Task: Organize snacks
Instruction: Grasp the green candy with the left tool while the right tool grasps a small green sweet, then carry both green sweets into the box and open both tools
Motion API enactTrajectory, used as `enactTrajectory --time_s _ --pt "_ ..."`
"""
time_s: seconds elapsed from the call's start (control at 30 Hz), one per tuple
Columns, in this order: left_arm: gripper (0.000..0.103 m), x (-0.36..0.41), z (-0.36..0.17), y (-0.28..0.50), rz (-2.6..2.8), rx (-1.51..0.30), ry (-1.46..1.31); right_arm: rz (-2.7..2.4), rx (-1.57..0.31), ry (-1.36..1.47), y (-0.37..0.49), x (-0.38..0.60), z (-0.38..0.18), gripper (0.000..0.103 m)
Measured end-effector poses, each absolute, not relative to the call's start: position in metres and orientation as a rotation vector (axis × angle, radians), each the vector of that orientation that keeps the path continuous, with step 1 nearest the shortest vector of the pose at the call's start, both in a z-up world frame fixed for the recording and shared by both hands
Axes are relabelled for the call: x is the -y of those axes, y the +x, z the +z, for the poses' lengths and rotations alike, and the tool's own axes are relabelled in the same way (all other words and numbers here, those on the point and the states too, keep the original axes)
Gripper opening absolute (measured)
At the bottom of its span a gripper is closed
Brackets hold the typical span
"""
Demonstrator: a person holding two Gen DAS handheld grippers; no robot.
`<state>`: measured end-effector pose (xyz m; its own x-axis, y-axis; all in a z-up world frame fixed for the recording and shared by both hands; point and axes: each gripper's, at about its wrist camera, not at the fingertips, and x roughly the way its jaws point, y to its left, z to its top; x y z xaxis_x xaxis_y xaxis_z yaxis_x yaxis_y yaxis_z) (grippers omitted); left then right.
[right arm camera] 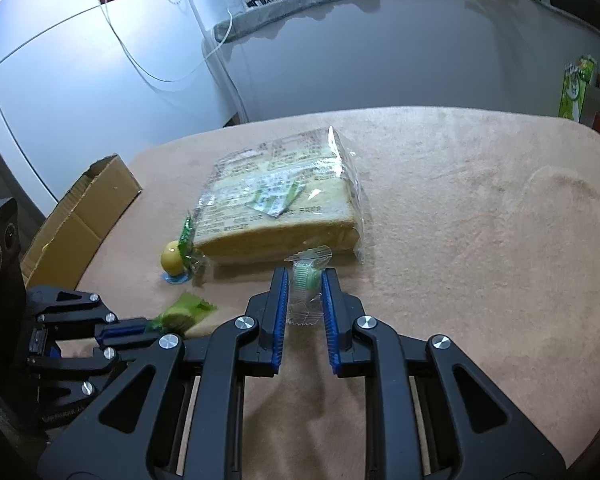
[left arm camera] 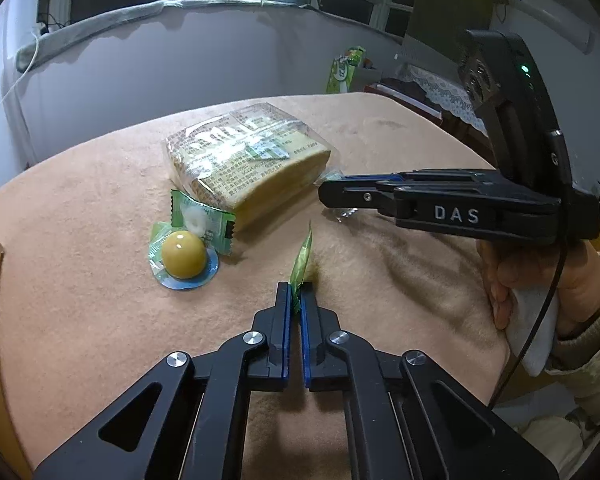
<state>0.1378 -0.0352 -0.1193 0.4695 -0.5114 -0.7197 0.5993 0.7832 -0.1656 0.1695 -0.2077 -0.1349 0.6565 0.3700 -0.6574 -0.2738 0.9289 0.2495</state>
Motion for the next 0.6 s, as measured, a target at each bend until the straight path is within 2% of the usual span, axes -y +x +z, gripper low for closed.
enactTrajectory --time_s 0.6 --pt "0.003 -0.024 -0.066 0.088 -0.498 -0.664 0.012 0.358 -0.634 0.113 0.113 0.189 -0.082 0.017"
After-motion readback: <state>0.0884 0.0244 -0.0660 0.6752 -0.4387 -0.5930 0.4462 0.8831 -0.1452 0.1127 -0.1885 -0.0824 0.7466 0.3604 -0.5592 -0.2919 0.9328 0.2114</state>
